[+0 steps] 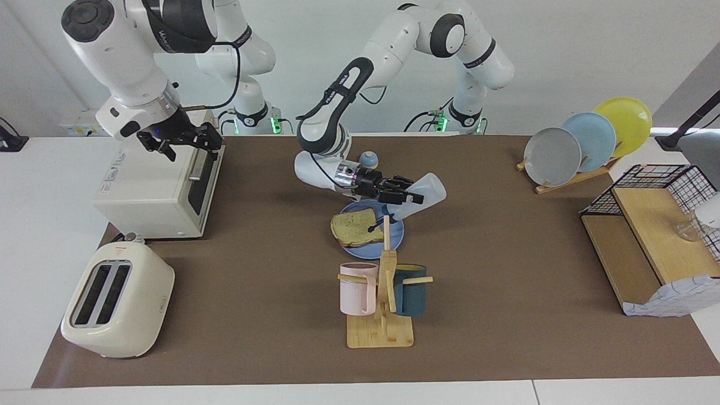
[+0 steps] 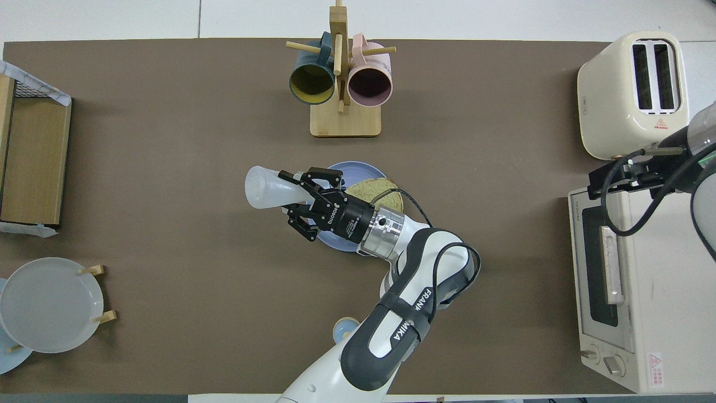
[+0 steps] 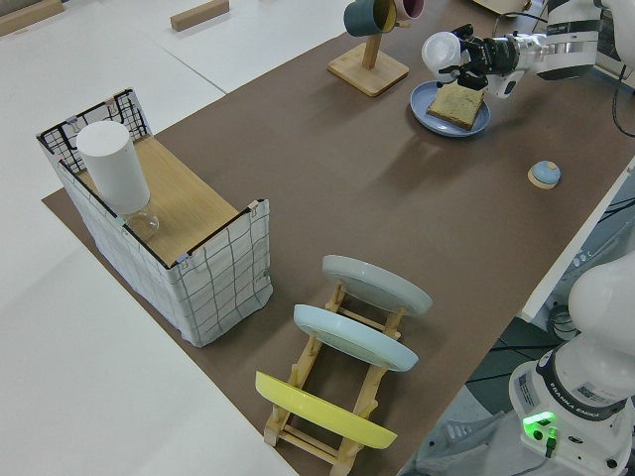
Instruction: Put bread on plate and add seasoning
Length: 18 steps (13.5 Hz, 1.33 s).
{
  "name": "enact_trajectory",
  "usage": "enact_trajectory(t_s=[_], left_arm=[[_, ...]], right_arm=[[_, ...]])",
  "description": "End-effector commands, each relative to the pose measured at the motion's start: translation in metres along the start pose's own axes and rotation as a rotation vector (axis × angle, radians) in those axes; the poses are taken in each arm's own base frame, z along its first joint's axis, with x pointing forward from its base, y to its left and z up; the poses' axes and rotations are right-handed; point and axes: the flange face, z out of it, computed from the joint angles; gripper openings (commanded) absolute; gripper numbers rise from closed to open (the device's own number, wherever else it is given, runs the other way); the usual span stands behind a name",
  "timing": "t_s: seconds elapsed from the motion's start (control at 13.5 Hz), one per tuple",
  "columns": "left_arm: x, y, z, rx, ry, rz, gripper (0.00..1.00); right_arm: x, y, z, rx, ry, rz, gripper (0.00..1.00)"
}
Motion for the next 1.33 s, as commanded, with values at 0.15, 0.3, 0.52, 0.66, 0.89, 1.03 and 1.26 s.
enact_trajectory(t_s=[0.15, 0.3, 0.52, 0.66, 0.89, 1.03, 1.26], left_arm=[[-0.011, 0.020, -0.018, 0.048, -0.014, 0.031, 0.00], [0.000, 0.022, 0.001, 0.041, -0.010, 0.054, 0.00], [0.017, 0.017, 0.046, 0.011, -0.042, 0.074, 0.00], [0.021, 0.022, 0.057, 0.029, -0.063, 0.090, 0.00], [0.016, 0.022, 0.048, 0.042, -0.065, 0.085, 0.00], [0.008, 0.026, 0.026, 0.069, -0.046, 0.079, 0.00], [0.000, 0.030, 0.006, 0.085, -0.030, 0.074, 0.00]], right_arm=[[-0.006, 0.003, -0.007, -0.011, 0.019, -0.013, 1.00], [-0.006, 0.005, -0.008, -0.010, 0.024, -0.010, 1.00], [-0.006, 0.005, -0.008, -0.010, 0.022, -0.008, 1.00], [-0.007, 0.004, -0.008, -0.011, 0.022, -0.011, 1.00], [-0.007, 0.003, -0.008, -0.012, 0.022, -0.013, 1.00], [-0.007, 0.007, -0.008, -0.010, 0.019, -0.004, 1.00], [-0.006, 0.009, -0.008, -0.009, 0.022, -0.002, 1.00]])
